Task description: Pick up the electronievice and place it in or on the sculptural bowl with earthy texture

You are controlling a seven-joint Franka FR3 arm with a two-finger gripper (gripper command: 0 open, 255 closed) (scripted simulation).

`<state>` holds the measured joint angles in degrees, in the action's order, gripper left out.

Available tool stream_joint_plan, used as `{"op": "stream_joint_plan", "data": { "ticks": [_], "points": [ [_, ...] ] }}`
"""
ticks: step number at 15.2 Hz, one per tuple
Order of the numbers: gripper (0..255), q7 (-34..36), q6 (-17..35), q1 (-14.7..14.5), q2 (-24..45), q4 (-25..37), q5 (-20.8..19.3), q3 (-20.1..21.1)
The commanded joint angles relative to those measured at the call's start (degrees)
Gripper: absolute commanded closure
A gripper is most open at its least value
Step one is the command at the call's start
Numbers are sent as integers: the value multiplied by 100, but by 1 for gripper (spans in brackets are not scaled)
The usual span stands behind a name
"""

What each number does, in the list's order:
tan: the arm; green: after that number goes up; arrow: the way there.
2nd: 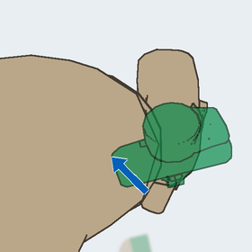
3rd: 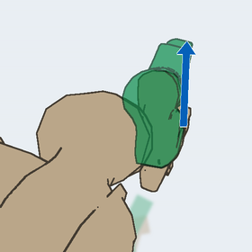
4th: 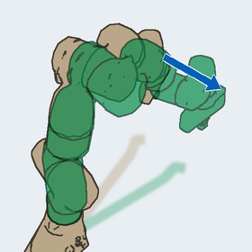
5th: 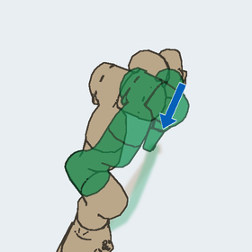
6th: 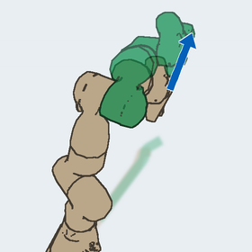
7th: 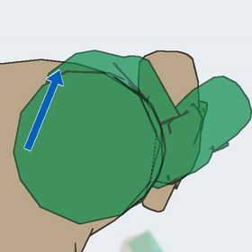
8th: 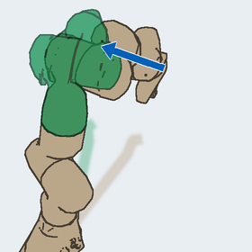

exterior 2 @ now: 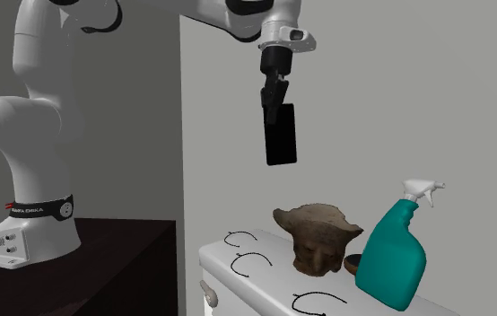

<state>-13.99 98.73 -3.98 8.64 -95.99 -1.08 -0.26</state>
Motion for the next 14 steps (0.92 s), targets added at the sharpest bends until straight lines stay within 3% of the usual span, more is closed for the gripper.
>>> {"op": "stream_joint_plan", "data": {
  "ticks": [1, 8, 14],
  "points": [
    [255, -206, -190, 115, 307, 500, -4, -86],
    [255, -737, -1146, 472, 1760, 2921, 51, -264],
    [255, -724, -631, 466, 1667, 2313, 46, -261]
  ]
}}
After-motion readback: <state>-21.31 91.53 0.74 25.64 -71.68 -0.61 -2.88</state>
